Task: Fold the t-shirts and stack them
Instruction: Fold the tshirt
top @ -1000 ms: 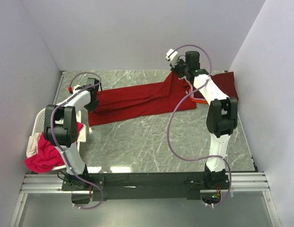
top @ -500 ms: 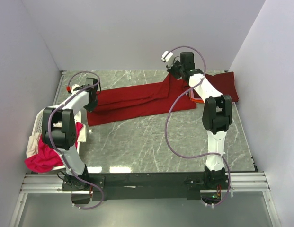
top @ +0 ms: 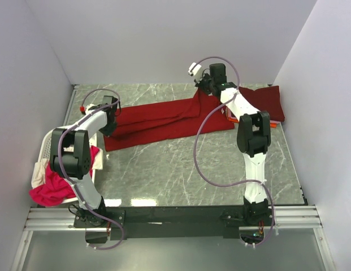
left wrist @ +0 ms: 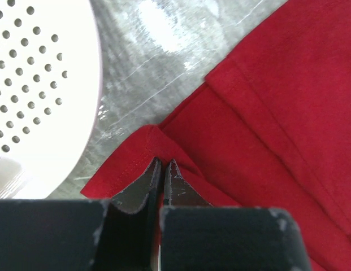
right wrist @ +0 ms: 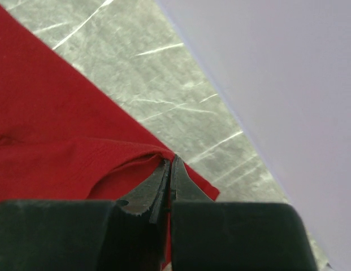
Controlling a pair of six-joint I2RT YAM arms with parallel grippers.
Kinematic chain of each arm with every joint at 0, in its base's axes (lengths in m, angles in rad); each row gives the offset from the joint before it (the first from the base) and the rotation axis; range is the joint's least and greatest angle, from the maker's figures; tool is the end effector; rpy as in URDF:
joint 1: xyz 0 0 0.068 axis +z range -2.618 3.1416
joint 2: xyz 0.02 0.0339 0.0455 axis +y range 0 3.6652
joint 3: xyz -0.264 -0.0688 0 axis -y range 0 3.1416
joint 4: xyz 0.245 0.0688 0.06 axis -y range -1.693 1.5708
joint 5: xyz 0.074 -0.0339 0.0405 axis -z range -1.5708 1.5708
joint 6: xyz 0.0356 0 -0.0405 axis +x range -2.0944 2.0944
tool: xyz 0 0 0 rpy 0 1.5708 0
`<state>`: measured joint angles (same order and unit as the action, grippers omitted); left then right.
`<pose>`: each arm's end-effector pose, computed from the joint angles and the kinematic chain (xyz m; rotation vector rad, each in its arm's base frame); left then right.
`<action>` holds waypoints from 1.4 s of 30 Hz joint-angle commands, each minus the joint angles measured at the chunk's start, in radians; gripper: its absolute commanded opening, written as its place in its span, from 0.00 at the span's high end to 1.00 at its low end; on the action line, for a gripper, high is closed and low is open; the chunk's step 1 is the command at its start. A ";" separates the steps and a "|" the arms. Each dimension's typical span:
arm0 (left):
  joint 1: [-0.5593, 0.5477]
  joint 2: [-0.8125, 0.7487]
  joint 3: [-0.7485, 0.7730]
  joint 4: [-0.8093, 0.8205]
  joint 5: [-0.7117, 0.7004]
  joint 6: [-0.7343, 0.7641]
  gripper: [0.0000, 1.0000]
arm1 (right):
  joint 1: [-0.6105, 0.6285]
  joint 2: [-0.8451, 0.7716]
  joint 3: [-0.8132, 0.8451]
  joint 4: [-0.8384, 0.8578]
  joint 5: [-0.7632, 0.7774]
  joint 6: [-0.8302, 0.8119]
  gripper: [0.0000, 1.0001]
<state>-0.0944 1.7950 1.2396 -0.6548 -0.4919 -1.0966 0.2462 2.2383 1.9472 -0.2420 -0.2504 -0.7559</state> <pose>0.3557 -0.0168 0.1941 -1.3328 2.1895 0.2703 0.5107 0.1374 0.2529 -1.1305 1.7530 -0.0461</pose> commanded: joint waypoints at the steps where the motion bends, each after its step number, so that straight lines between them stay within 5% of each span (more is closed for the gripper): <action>1: 0.007 -0.054 -0.011 -0.002 -0.028 -0.017 0.96 | 0.016 0.024 0.070 0.000 0.019 -0.010 1.00; 8: 0.008 -0.051 0.000 -0.009 -0.037 -0.013 0.93 | 0.019 0.067 0.102 -0.003 0.036 -0.013 1.00; 12: 0.012 -0.042 0.034 -0.034 -0.046 -0.008 0.77 | 0.022 0.109 0.139 0.001 0.057 -0.014 0.99; 14: 0.013 -0.051 0.067 -0.048 -0.056 0.013 0.64 | 0.028 0.138 0.153 0.026 0.098 -0.007 0.69; 15: 0.015 -0.063 0.081 -0.051 -0.059 0.032 0.58 | 0.030 0.145 0.166 0.042 0.121 0.013 0.44; 17: 0.015 -0.080 0.130 -0.065 -0.063 0.056 0.42 | 0.033 0.161 0.186 0.085 0.197 0.039 0.33; 20: 0.016 -0.138 0.173 -0.028 -0.030 0.144 0.28 | 0.021 0.138 0.216 0.089 0.195 0.110 0.32; 25: 0.018 -0.256 0.101 0.171 0.197 0.397 0.27 | 0.002 0.012 0.132 -0.052 0.032 0.107 0.32; 28: 0.018 -0.356 0.022 0.291 0.372 0.523 0.18 | -0.004 -0.152 -0.043 -0.324 -0.354 -0.160 0.35; 30: 0.018 -0.428 -0.011 0.331 0.420 0.582 0.10 | 0.025 -0.284 -0.221 -0.481 -0.513 -0.504 0.35; 33: 0.018 -0.528 -0.037 0.343 0.391 0.653 0.09 | 0.187 -0.436 -0.483 -0.450 -0.428 -0.567 0.34; 36: 0.018 -0.644 -0.069 0.357 0.356 0.730 0.09 | 0.407 -0.493 -0.640 -0.156 -0.262 -0.406 0.33; 42: 0.018 -0.913 -0.305 0.417 0.216 0.802 0.10 | 0.680 -0.257 -0.470 0.096 0.090 -0.172 0.32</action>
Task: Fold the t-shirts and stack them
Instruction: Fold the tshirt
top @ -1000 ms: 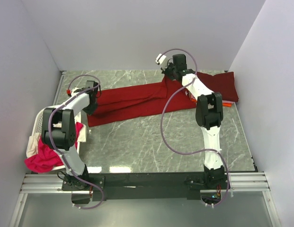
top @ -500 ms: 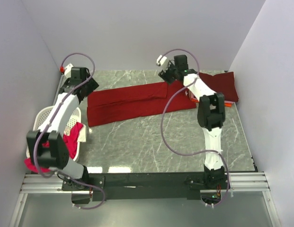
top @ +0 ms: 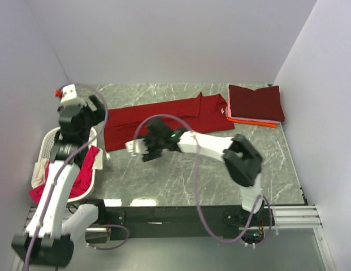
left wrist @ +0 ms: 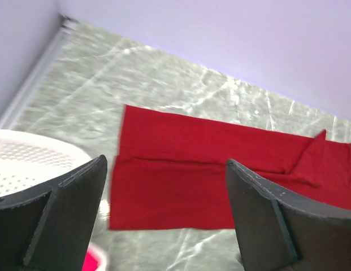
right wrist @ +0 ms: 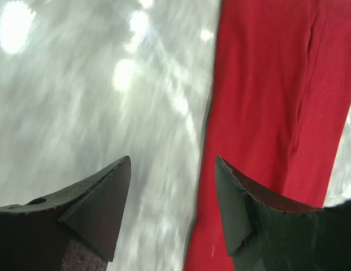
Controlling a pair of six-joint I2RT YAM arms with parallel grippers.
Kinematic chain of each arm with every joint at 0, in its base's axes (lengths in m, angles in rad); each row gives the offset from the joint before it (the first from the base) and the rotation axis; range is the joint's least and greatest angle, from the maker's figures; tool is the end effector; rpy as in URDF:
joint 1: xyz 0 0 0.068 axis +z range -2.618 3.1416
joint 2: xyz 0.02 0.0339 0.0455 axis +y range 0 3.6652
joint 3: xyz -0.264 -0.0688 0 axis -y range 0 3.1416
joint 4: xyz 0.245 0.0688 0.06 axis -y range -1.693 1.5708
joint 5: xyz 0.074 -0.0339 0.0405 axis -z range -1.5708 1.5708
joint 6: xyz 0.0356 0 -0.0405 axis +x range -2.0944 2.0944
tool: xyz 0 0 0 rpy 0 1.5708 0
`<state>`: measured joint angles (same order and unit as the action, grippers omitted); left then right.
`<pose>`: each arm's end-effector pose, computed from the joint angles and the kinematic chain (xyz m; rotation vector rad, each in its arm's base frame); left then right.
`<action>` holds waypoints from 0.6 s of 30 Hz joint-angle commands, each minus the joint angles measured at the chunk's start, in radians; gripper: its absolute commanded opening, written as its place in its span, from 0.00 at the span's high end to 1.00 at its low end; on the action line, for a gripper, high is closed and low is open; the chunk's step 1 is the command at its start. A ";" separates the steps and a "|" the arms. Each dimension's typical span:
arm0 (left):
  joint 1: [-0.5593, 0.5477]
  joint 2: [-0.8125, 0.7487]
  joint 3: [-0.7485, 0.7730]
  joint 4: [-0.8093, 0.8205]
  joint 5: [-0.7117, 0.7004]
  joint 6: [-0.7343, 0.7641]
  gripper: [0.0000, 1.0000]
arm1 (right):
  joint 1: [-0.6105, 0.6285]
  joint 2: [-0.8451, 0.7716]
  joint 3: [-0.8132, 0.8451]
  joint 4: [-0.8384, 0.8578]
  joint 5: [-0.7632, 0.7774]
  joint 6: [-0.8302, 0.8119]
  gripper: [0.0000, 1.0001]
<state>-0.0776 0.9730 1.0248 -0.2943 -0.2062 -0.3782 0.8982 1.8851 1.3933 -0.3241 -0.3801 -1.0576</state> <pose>0.2185 -0.0097 0.3782 -0.4146 1.7620 -0.1372 0.2509 0.3362 0.2238 -2.0376 1.1579 0.3744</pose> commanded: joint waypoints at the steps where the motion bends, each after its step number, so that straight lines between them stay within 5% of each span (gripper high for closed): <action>1: 0.001 -0.123 -0.121 0.066 -0.078 0.088 0.10 | 0.045 0.130 0.108 0.227 0.266 0.151 0.32; 5: -0.001 -0.281 -0.236 0.109 -0.116 0.104 0.10 | 0.090 0.281 0.267 0.224 0.349 0.212 0.33; 14: -0.001 -0.370 -0.293 0.130 -0.128 0.101 0.10 | 0.100 0.436 0.365 0.217 0.446 0.216 0.38; 16: -0.001 -0.373 -0.293 0.132 -0.127 0.102 0.10 | 0.100 0.454 0.371 0.198 0.451 0.212 0.45; 18: -0.001 -0.378 -0.296 0.132 -0.128 0.105 0.10 | 0.099 0.465 0.397 0.168 0.445 0.226 0.63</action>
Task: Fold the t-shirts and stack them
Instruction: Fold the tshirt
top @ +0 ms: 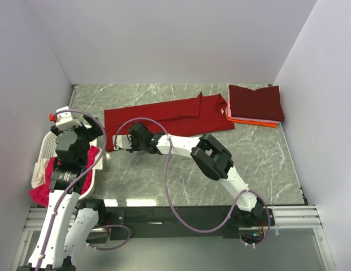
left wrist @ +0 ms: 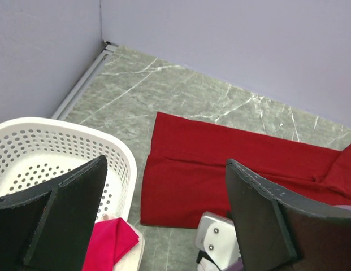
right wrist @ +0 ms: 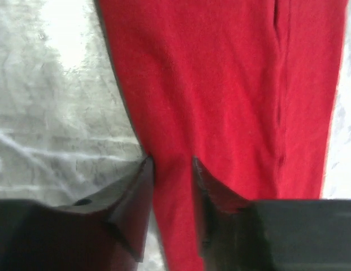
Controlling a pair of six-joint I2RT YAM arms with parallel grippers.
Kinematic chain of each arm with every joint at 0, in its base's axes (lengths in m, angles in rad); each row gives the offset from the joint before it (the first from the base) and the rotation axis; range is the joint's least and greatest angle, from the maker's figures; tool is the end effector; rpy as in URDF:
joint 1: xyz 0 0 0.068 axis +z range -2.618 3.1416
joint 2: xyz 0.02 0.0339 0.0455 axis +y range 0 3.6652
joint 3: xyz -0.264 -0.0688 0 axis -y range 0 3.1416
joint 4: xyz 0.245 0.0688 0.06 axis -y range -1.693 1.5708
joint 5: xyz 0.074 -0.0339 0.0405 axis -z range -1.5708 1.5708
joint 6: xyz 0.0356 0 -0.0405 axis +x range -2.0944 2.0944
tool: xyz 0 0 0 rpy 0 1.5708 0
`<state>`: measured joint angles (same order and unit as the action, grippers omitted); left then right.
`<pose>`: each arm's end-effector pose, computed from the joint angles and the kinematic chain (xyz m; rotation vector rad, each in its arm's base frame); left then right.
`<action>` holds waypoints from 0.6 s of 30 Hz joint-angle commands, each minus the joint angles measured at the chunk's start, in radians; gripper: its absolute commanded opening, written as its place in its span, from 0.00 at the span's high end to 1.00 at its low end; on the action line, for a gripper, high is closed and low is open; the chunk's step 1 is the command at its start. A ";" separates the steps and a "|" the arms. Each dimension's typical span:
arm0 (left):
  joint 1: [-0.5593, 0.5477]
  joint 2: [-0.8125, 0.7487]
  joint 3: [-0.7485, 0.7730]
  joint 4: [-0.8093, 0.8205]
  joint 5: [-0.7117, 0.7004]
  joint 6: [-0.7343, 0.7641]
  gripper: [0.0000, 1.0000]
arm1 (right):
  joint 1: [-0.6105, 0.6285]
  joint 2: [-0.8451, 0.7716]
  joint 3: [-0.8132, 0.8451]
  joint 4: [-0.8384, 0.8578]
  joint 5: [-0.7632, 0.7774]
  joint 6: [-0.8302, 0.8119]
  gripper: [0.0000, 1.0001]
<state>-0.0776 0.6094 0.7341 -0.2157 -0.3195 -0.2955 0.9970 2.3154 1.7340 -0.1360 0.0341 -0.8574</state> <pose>0.1469 -0.0002 0.3448 -0.4180 1.6036 -0.0180 0.2828 0.4354 0.1512 -1.8195 1.3871 0.0336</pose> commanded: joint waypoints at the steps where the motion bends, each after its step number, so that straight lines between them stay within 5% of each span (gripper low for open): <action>1: -0.001 -0.016 -0.006 0.055 -0.015 0.022 0.10 | -0.001 0.039 0.062 -0.027 0.023 0.029 0.69; 7: -0.001 -0.019 -0.010 0.058 -0.006 0.025 0.10 | -0.005 -0.020 0.000 -0.079 -0.025 0.008 0.93; 12: -0.001 -0.007 -0.016 0.079 0.052 0.029 0.10 | 0.003 -0.264 -0.293 -0.151 -0.328 -0.118 1.00; 18: -0.001 0.148 0.023 0.136 0.415 -0.019 0.11 | 0.012 -0.643 -0.732 -0.345 -0.551 -0.351 1.00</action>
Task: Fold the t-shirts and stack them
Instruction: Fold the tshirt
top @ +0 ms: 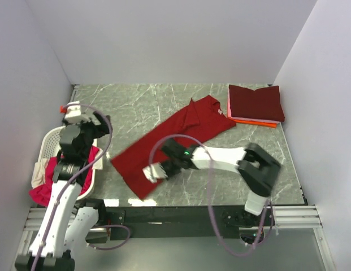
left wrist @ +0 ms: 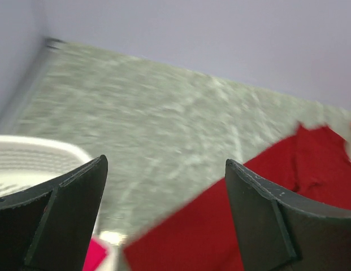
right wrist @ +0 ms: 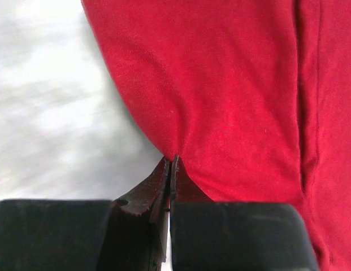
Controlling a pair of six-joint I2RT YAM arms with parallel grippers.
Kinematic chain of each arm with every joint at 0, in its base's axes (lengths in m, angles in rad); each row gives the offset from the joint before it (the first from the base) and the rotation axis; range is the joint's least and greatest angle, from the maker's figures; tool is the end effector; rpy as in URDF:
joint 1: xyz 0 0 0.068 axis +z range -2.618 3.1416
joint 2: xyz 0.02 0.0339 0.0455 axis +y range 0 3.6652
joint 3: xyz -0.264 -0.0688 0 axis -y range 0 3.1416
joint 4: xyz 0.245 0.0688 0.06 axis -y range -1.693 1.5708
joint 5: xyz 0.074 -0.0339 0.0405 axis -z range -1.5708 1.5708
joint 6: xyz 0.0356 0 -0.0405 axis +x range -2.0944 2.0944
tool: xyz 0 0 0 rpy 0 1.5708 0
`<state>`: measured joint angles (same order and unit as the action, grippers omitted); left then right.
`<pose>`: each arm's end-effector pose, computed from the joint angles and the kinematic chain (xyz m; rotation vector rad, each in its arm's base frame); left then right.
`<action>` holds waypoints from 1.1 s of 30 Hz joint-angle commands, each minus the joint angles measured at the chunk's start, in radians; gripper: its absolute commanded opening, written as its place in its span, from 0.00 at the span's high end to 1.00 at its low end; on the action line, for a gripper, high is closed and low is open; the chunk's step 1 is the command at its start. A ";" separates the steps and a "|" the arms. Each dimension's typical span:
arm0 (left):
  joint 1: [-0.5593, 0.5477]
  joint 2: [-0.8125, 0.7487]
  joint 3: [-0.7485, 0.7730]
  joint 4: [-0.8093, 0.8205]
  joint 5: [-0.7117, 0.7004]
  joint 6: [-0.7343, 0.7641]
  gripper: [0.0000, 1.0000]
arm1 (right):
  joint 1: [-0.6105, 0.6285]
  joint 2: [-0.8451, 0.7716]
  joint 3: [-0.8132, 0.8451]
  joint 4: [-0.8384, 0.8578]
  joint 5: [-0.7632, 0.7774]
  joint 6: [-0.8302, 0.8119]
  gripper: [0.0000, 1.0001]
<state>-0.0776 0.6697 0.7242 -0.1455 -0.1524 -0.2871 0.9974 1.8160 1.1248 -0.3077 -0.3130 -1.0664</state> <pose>0.1631 -0.0073 0.3407 -0.2884 1.6377 -0.1501 0.1912 0.3163 0.1689 -2.2372 1.2006 0.3742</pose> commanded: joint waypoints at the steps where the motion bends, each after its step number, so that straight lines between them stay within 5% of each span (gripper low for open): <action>1: -0.002 0.131 0.052 0.082 0.320 -0.040 0.11 | 0.010 -0.221 -0.202 -0.201 -0.222 -0.158 1.00; 4: -0.008 0.414 0.154 0.086 0.532 -0.122 0.17 | 0.012 -0.389 -0.362 -0.235 -0.253 -0.177 0.90; 8: -0.100 0.778 0.424 -0.033 0.602 -0.178 0.26 | -0.052 -0.599 -0.399 -0.290 -0.247 -0.089 0.51; 11: -0.209 1.074 0.676 -0.173 0.591 -0.152 0.31 | -0.202 -0.695 -0.343 -0.384 -0.261 -0.092 0.45; 16: -0.327 1.474 1.033 -0.341 0.470 -0.110 0.33 | -0.573 -0.750 -0.260 -0.366 -0.374 0.070 0.45; 21: -0.361 1.691 1.308 -0.456 0.458 -0.081 0.41 | -0.951 -0.710 -0.205 -0.356 -0.550 0.183 0.46; 27: -0.386 1.792 1.385 -0.505 0.476 -0.046 0.45 | -1.077 -0.728 -0.230 -0.309 -0.594 0.246 0.47; 30: -0.386 1.824 1.393 -0.528 0.517 -0.031 0.59 | -1.097 -0.730 -0.238 -0.307 -0.606 0.253 0.47; 33: -0.386 1.829 1.388 -0.525 0.583 -0.024 0.63 | -1.102 -0.719 -0.234 -0.300 -0.600 0.272 0.47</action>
<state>-0.4553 2.4592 2.0933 -0.6144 0.3557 -0.3492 -0.0910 1.1053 0.8818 -0.6369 -0.8719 -0.8337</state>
